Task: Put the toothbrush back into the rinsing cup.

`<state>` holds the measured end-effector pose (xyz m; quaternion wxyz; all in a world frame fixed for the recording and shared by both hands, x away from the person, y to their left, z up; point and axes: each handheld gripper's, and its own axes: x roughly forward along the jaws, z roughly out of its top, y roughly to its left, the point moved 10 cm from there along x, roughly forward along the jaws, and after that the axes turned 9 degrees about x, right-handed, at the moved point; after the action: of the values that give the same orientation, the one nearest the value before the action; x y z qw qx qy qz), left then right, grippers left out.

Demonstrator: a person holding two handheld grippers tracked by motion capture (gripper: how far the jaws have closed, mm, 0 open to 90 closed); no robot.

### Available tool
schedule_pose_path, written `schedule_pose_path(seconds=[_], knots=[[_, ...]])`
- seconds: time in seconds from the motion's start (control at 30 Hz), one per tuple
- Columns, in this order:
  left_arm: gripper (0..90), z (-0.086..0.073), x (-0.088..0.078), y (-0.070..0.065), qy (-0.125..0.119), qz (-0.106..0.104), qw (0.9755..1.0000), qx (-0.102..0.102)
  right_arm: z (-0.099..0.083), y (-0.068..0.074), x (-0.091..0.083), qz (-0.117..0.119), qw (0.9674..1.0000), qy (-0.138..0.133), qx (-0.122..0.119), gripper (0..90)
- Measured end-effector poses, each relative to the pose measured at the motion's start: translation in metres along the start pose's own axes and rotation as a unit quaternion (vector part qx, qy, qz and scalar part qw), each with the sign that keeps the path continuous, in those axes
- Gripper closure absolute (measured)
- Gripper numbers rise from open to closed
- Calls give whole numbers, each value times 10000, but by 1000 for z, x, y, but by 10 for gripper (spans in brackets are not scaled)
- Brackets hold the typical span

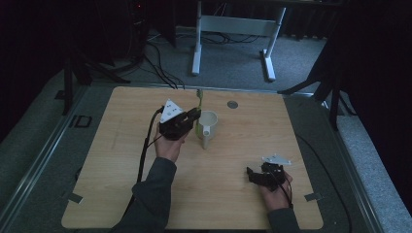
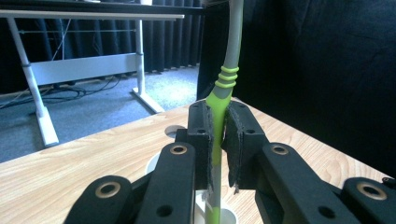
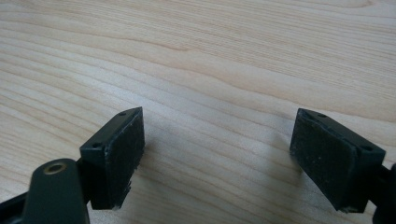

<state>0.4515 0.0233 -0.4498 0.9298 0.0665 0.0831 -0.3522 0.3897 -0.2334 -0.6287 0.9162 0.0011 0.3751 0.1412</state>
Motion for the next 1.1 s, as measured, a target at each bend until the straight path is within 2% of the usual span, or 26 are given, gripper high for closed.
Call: schedule_pose_path(seconds=[0.2, 0.63, 1.1], knots=[[809, 3, 3, -3, -65, -43, 10000, 39, 0, 0, 0, 3, 10000, 1, -4, 177], [809, 4, 8, -5, -173, -95, 9998, -51, 0, 0, 0, 8, 10000, 2, -6, 177], [809, 3, 14, -8, -212, -79, 9997, -5, 0, 0, 0, 16, 10000, 7, -14, 177]])
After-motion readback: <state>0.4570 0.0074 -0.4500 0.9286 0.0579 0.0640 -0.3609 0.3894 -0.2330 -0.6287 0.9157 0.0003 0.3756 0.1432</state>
